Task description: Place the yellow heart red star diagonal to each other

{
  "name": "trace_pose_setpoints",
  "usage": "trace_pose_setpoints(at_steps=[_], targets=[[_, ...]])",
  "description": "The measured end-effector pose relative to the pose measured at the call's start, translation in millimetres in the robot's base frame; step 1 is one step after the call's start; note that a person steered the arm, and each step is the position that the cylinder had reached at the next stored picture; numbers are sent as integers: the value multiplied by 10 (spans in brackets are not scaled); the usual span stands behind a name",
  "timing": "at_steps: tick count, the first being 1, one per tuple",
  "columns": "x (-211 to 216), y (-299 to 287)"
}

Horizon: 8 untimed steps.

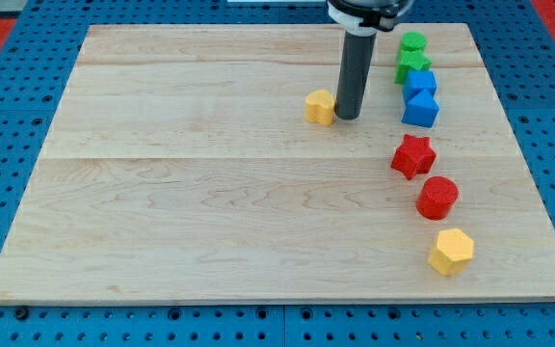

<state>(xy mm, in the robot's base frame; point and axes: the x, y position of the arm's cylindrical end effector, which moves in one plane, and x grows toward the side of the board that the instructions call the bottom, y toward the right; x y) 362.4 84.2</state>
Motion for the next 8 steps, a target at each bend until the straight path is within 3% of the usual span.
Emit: trace_pose_setpoints(at_steps=[1,2,4,5,7,8], targets=[[103,333],[576,512],[984,1852],[1408,1737],[754,39],[659,-52]])
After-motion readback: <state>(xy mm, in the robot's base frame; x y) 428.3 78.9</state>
